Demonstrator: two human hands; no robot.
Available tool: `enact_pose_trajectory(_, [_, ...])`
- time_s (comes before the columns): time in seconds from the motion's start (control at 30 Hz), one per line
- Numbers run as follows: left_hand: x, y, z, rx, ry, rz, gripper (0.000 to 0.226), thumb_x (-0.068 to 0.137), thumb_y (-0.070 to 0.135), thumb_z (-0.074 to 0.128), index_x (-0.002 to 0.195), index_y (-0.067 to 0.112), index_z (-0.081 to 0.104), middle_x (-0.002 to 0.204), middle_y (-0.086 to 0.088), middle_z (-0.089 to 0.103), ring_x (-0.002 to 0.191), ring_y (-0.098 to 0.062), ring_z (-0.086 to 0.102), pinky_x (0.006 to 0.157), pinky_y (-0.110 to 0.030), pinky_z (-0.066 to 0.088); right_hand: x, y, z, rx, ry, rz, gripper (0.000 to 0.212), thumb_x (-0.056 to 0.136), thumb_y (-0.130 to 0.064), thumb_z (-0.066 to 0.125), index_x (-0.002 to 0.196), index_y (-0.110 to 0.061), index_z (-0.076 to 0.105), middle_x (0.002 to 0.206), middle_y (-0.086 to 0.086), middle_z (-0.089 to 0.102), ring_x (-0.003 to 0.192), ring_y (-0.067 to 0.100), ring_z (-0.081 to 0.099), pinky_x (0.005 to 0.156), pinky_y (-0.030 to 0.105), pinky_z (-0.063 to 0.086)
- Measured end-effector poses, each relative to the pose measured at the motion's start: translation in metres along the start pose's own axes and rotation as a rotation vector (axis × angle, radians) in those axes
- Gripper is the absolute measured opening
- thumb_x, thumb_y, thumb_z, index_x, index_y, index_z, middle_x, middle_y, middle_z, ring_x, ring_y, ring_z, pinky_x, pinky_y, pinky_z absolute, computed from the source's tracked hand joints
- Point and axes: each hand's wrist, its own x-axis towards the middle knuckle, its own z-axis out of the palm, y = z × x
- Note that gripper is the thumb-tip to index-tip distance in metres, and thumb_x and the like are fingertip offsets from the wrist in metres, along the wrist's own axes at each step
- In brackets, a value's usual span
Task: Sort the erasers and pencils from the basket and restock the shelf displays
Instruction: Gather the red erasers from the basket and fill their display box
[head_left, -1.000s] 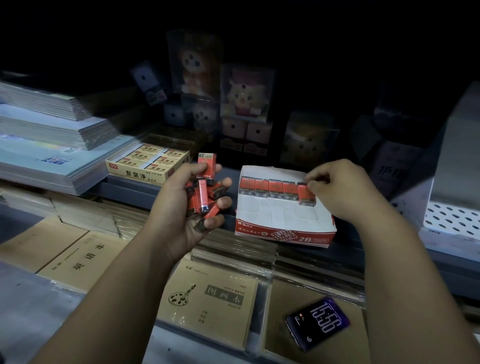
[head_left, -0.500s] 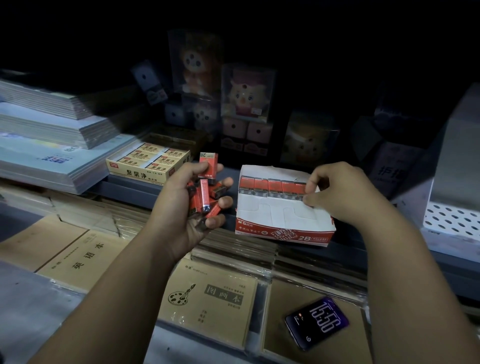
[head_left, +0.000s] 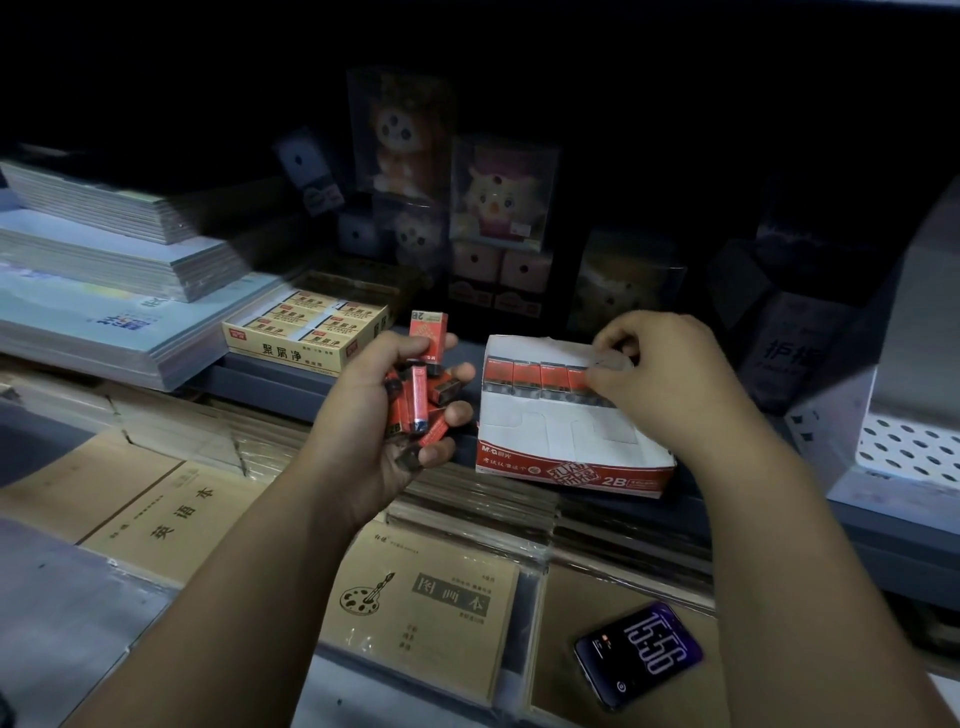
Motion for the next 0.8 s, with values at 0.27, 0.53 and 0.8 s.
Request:
enact_pose_trajectory(0.27, [-0.002, 0.001, 0.003, 0.234, -0.021, 0.038, 0.042, 0.098, 0.031, 0.054, 0.125, -0.001, 0.059, 0.08, -0.008, 0.067, 0.052, -0.015, 0.053, 0.038, -0.021, 0.031, -0.013, -0.063, 0.026, 0.465, -0.049, -0.136, 0.015, 0.091, -0.033, 0.073, 0.104, -0.027, 0.075, 0.099, -0.009, 0.067, 0.081, 0.004, 0.065, 0.078, 0.027, 0.057])
enact_pose_trajectory(0.53, [-0.003, -0.002, 0.001, 0.272, -0.055, 0.067, 0.038, 0.098, 0.018, 0.047, 0.125, -0.006, 0.058, 0.073, -0.011, 0.063, 0.048, -0.016, 0.05, 0.038, -0.022, 0.031, -0.016, -0.074, 0.026, 0.745, -0.11, -0.028, 0.005, 0.092, -0.015, 0.072, 0.091, -0.017, 0.076, 0.074, 0.003, 0.071, 0.06, 0.011, 0.066, 0.056, 0.023, 0.053])
enact_pose_trajectory(0.8, [0.002, -0.006, 0.002, 0.073, 0.042, 0.049, 0.032, 0.095, 0.012, 0.046, 0.125, 0.008, 0.054, 0.092, -0.013, 0.073, 0.055, -0.019, 0.051, 0.038, -0.021, 0.029, -0.01, -0.043, 0.006, 0.638, -0.163, -0.014, 0.006, 0.09, -0.005, 0.071, 0.09, -0.011, 0.073, 0.072, 0.013, 0.072, 0.064, 0.025, 0.073, 0.064, 0.038, 0.063])
